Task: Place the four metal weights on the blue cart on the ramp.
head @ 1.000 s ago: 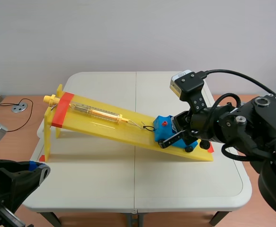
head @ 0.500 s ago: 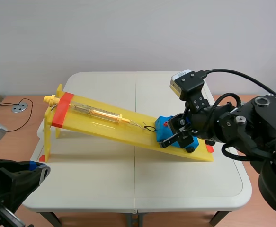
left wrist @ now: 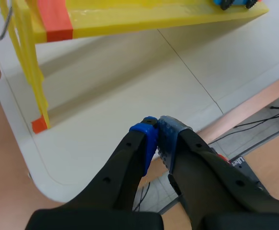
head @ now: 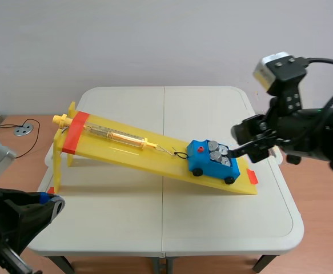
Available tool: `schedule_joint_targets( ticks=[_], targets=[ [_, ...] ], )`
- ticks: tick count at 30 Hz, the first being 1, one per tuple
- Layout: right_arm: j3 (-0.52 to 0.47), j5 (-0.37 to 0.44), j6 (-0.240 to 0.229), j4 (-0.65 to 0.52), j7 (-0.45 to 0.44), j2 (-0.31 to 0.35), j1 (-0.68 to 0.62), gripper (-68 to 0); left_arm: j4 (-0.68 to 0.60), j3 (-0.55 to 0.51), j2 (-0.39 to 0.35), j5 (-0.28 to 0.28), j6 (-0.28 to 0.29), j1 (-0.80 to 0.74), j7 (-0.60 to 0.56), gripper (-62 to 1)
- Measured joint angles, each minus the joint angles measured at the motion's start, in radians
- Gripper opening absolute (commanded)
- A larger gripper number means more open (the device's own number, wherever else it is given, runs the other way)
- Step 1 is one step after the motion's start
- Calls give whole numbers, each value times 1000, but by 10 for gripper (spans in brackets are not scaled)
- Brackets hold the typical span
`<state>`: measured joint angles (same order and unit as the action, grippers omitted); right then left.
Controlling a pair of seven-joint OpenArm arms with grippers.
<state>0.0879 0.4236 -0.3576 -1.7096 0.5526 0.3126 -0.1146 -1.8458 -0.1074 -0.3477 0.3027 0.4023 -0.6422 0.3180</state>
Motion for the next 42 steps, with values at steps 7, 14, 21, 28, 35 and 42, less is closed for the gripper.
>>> schedule_joint_targets(
  ticks=[7, 14, 21, 28, 35, 42],
  targets=[
    [-227, 178, -114, -58, 55, 75, -158, -462, -7, 9, 39, -26, 13, 63, 10, -575],
    [-411, 325, -260, -61, 129, 98, -342, -462, -7, 116, 68, -86, 21, 138, 15, -575],
    [-528, 378, -376, -62, 157, 98, -540, -462, -7, 240, 135, -204, 21, 229, 15, -582],
    [-551, 367, -381, -62, 156, 98, -719, -462, -5, 300, 210, -332, -2, 341, 15, -582],
    [-550, 341, -380, -62, 156, 97, -845, -462, 99, 303, 243, -366, -39, 456, 15, -582],
    [-551, 325, -380, -63, 154, 64, -861, -462, 219, 303, 243, -388, -43, 521, 15, -582]
  ],
)
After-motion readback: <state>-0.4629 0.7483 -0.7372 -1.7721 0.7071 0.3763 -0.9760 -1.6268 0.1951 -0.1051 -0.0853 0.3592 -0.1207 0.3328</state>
